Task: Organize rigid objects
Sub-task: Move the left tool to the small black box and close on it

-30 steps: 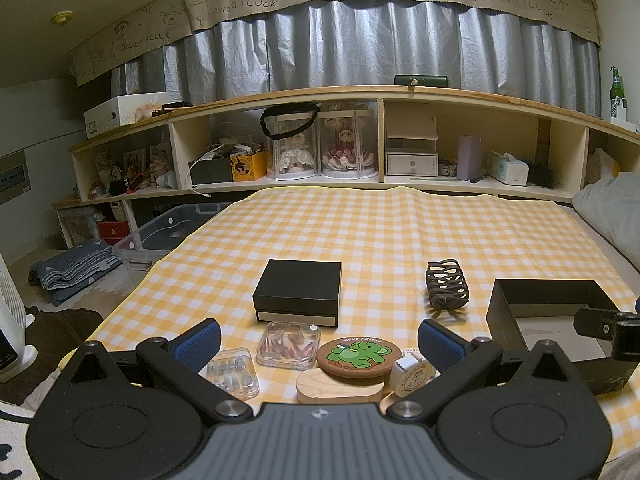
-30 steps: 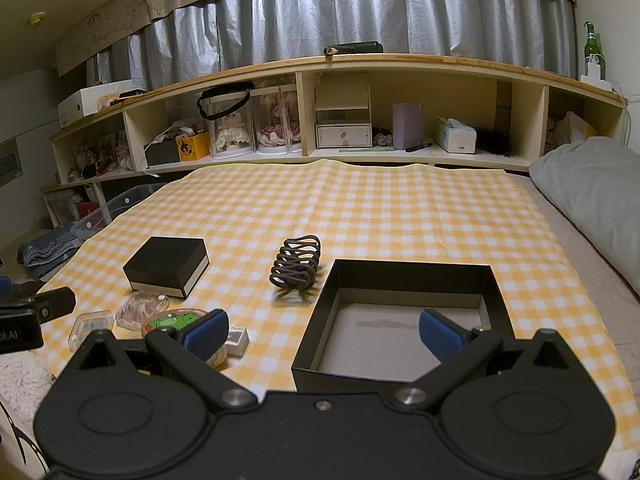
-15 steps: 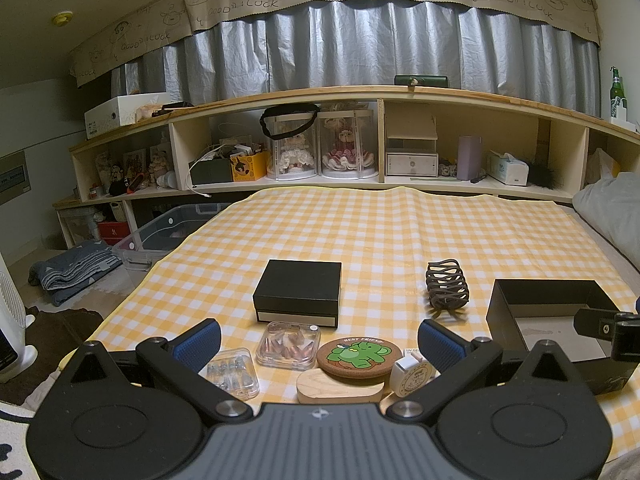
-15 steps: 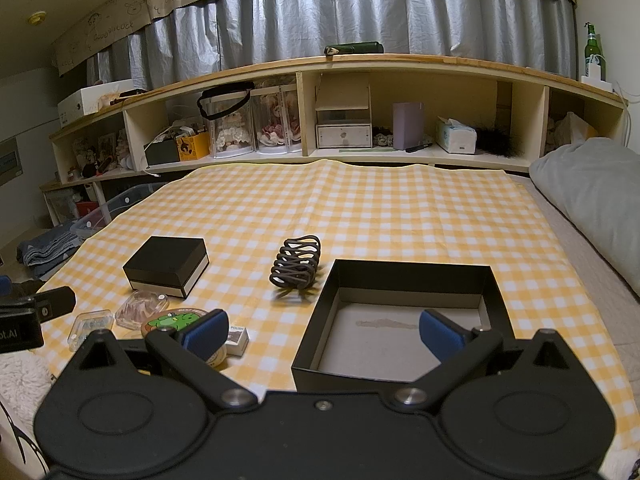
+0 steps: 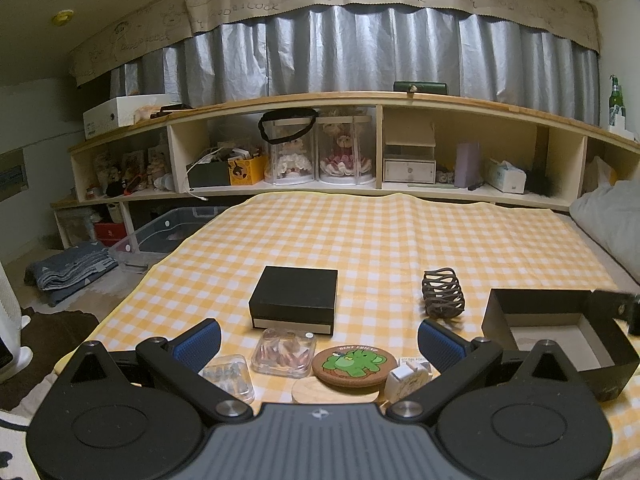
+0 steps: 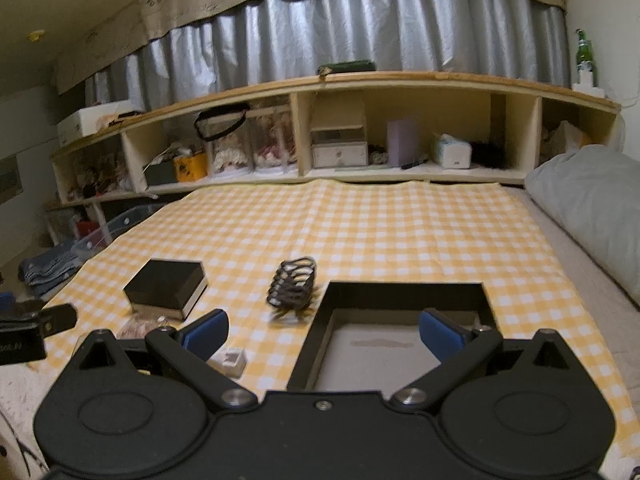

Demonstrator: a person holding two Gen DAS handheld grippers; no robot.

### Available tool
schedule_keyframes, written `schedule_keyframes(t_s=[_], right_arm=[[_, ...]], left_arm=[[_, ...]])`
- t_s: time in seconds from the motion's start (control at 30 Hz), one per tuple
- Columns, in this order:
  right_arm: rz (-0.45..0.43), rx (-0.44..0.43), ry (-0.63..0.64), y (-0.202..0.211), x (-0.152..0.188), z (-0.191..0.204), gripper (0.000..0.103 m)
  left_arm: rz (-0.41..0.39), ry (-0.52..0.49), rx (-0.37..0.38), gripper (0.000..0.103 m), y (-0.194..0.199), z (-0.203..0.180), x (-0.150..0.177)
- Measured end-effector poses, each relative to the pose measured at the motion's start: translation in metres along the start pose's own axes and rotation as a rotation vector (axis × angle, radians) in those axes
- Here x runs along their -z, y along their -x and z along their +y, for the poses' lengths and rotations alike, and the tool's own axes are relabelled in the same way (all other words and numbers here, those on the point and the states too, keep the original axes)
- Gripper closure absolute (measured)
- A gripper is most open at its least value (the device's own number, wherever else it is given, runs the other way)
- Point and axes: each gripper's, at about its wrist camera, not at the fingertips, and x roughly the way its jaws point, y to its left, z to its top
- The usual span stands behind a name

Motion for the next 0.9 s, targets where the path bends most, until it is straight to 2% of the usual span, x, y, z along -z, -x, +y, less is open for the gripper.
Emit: schedule_keyframes(t_s=[0.13,0.33,0.5,0.6,0.77,0.9], right_arm=[[-0.048,0.070,-0.018,0.004,-0.008,-0.016,0.000],[-0.052,0.193,-0.054,0.003,-0.019,-0.043,0.000],[-0.061,0.243,-0.066,0.001,-0.026,-0.068,0.000],[-0.044,0.265,-0.070,-0.008,-0.031,-0.082,0.000],[0.011,0.334,-0.069,-0.028,-0.032,-0.101,0.000],[0.107,0.307,-0.097,-0.048,-0.028,-0.119,0.000]], left_arm=[[-0.006,0.007,0.008,0.000,-0.007,0.000,-0.006],[-0.007,-0.006,0.042,0.000,-0.021,0.003,-0.025],[-0.009,-0.023,0.079,0.000,-0.047,0.015,-0.052],[0.006,-0.041,0.089,0.000,-0.074,0.025,-0.066],[0.088,-0.035,0.097,0.000,-0.127,0.045,-0.077],[0.138,-0.018,0.081,0.000,-0.165,0.063,-0.080]])
